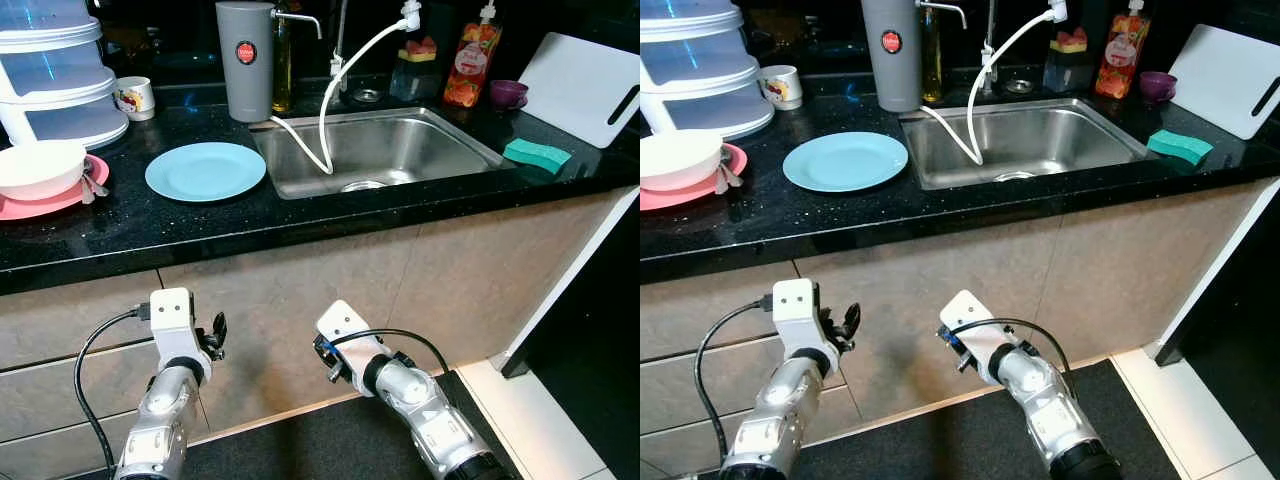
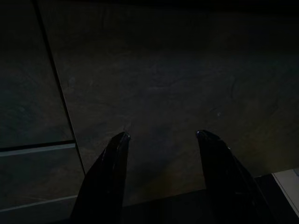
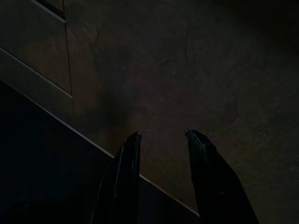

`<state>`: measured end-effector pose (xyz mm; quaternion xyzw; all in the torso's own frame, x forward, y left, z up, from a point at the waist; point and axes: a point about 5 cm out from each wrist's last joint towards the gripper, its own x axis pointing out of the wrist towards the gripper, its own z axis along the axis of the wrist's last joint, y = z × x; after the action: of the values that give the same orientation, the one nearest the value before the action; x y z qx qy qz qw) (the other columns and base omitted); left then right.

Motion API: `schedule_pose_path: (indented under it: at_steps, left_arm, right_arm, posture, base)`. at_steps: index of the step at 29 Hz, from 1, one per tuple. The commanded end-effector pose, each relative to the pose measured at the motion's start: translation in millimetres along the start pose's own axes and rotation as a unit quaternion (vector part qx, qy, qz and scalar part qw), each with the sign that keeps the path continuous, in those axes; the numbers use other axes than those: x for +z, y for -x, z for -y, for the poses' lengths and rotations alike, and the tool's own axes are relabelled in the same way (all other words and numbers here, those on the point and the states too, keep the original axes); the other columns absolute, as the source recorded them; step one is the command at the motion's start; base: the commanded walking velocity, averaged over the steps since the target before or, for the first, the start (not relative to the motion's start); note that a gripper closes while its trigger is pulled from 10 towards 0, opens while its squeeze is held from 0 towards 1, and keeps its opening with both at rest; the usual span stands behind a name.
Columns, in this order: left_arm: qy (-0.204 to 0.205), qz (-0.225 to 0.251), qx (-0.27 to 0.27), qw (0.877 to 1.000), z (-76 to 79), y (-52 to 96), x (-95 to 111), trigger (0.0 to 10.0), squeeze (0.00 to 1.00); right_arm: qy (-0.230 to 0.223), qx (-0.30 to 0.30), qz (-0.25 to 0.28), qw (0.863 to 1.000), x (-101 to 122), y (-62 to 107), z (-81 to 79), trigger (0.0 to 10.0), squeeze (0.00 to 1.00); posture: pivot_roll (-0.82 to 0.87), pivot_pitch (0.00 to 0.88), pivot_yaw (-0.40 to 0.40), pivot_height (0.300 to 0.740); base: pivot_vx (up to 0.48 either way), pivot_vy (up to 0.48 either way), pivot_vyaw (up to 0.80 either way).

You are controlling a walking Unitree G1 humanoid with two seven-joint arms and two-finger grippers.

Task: Kitchen organization

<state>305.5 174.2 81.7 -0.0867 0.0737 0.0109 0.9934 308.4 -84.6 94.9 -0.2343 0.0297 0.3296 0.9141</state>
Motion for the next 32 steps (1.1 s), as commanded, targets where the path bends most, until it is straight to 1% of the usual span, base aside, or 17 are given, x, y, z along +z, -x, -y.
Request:
schedule_pose_path:
  at_steps: [1, 32]
  left_arm:
    - [0.008, -0.006, 0.004, 1.0, 0.3, 0.1, -3.8, 10.0, 0.0]
    - [0.002, -0.004, 0.001, 1.0, 0.9, -1.8, -1.4, 10.0, 0.0]
  right_arm:
    - [-0.005, -0.001, 0.001, 1.0, -0.7, 0.9, 2.8, 10.0, 0.0]
    - [-0.005, 0.0, 0.001, 1.0, 0.8, -2.0, 3.2, 10.0, 0.0]
  posture:
    - [-0.1, 0.073, 0.001, 0.74]
    - [-0.1, 0.072, 0.008, 0.74]
  base:
    - [0.0, 0.0, 0.0]
    - [0.0, 0.0, 0.0]
